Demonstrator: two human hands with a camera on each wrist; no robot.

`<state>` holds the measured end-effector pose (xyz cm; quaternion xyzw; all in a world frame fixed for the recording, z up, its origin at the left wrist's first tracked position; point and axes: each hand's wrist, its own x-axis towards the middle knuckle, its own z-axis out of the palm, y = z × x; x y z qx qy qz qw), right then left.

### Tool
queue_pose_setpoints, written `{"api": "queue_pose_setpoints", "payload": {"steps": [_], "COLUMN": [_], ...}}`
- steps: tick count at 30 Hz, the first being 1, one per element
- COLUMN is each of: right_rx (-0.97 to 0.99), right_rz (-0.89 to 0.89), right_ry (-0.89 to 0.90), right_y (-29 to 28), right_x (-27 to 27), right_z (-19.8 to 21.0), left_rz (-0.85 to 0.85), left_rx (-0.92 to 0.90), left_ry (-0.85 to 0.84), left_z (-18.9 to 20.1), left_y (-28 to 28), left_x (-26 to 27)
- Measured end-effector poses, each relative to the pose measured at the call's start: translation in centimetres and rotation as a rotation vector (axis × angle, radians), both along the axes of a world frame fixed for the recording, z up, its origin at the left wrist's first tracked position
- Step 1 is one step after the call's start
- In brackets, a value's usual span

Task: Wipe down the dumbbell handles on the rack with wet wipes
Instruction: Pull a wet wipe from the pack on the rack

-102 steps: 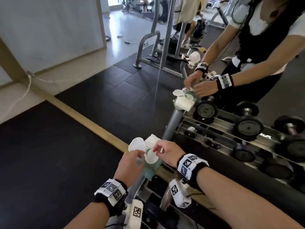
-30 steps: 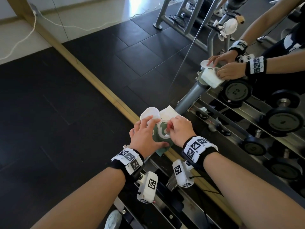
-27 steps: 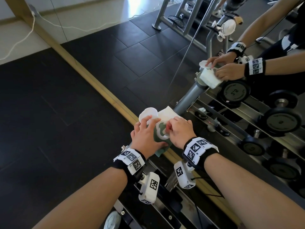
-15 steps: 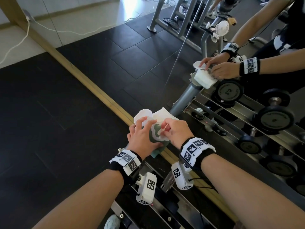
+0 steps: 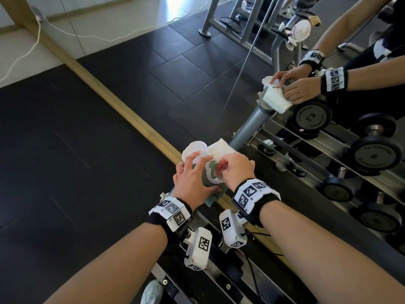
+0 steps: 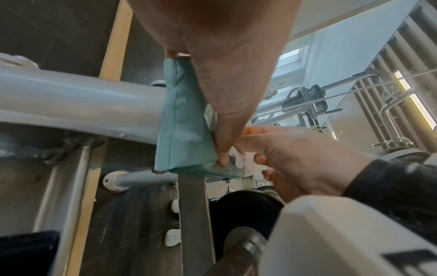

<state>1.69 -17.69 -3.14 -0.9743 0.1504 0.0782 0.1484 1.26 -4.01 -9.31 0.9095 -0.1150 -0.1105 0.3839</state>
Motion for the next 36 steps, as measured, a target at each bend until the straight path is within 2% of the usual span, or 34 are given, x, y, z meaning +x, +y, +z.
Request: {"api": "queue_pose_setpoints", "payload": {"steps": [4, 10, 14, 18, 24, 28, 36], "right_rx": [-0.046, 0.092, 0.065, 0.080, 0.255, 0.445, 0.670], "right_rz": [0.059, 0.133, 0.226, 0.233, 0.159, 0.085, -0.019], "right_ry": [0.010, 0.023, 0.083, 0.106, 0.038, -0.038, -0.391], "right_y": [0.2, -0.7, -1.2, -1.3, -1.6, -2.0, -6.3], "right_x": [-0.1, -0.4, -0.6, -0.7, -1.3, -1.2, -2.0], "right_z": [0.1, 0.7, 1.2, 1.9, 2.2, 2.6, 6.8], "left_rz": [0.003, 0.022, 0.034, 0.057, 0.094, 0.084, 0.052], "left_rx": [-0.005, -0.027, -0.012, -0.009, 0.005, 0.050, 0.099], "left_ry": [-0.001, -0.001, -0.014, -0.033, -0.067, -0.083, -0.016], "left_z": [0.2, 0.4, 0.9, 1.2, 1.3, 1.1, 1.7], "left_y": [0.0, -0.3, -0.6, -0.9, -1.1, -1.1, -0.8], "left_x": [-0.1, -0.3, -0.2, -0.1, 0.2, -0.2, -0.1]}}
